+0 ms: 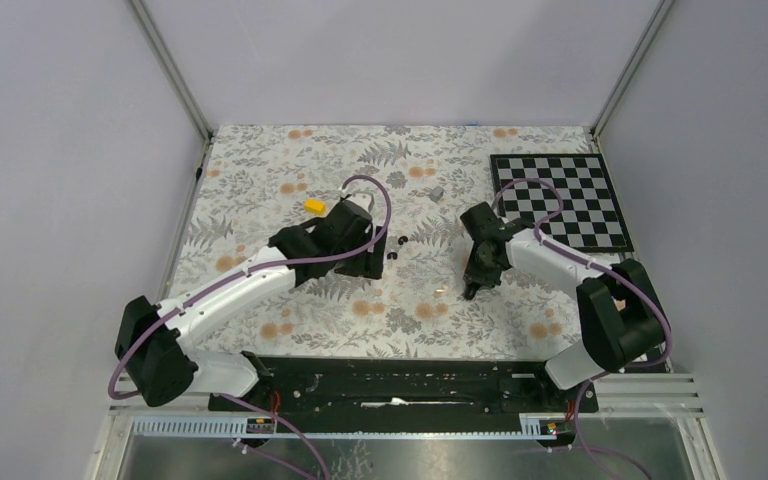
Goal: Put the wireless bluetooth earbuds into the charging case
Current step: Open the charging case.
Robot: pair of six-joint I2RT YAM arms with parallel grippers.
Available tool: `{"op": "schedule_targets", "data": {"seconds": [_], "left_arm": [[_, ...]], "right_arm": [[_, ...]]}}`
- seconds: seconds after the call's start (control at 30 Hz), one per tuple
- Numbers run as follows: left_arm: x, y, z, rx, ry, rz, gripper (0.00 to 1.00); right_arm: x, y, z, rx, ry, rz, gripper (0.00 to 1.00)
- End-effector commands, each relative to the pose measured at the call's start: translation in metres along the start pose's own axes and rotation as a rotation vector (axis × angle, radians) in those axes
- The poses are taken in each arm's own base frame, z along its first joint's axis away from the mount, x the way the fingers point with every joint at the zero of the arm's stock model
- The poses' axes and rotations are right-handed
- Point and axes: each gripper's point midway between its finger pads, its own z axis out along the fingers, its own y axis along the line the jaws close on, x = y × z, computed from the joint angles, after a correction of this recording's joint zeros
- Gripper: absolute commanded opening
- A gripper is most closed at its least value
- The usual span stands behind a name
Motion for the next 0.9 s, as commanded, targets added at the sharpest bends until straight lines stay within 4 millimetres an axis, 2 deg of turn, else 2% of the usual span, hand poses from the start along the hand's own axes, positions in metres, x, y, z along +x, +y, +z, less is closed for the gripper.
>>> {"op": "schedule_targets", "data": {"seconds": [0.0, 0.07, 0.13, 0.23, 0.3, 0.37, 0.43, 0.57, 0.6, 0.7, 0.87], "left_arm": [[-0.003, -0.013, -0.001, 0.076, -0.017, 0.037, 0.84], [0.001, -0.025, -0.006, 0.174, -0.028, 0.071, 0.85], [0.0, -0.04, -0.016, 0.282, -0.055, 0.074, 0.9], [-0.008, -0.064, -0.036, 0.437, -0.073, 0.043, 0.95], [-0.016, -0.079, -0.052, 0.566, -0.074, 0.029, 0.95], [-0.024, -0.091, -0.069, 0.705, -0.09, 0.019, 0.96], [-0.034, -0.096, -0.085, 0.841, -0.127, -0.014, 0.99], [-0.038, -0.087, -0.095, 1.024, -0.073, -0.167, 0.96], [-0.042, -0.088, -0.101, 1.083, -0.087, -0.179, 0.95], [-0.039, -0.096, -0.112, 1.209, -0.07, -0.237, 0.94], [-0.039, -0.098, -0.109, 1.213, -0.07, -0.237, 0.9]], "right_arm": [[-0.003, 0.018, -0.006, -0.061, -0.006, 0.02, 0.0], [-0.006, 0.028, -0.017, -0.125, -0.026, 0.033, 0.0], [-0.014, 0.049, -0.039, -0.283, -0.082, 0.045, 0.0], [-0.019, 0.085, -0.085, -0.616, -0.181, 0.011, 0.0], [-0.021, 0.104, -0.124, -0.85, -0.282, -0.041, 0.0], [-0.018, 0.111, -0.156, -1.023, -0.361, -0.078, 0.0], [-0.01, 0.113, -0.179, -1.147, -0.399, -0.107, 0.0], [0.005, 0.113, -0.197, -1.282, -0.389, -0.124, 0.0], [0.009, 0.113, -0.203, -1.32, -0.387, -0.126, 0.0], [0.022, 0.113, -0.217, -1.435, -0.366, -0.147, 0.0], [0.022, 0.112, -0.233, -1.512, -0.375, -0.122, 0.0]]}}
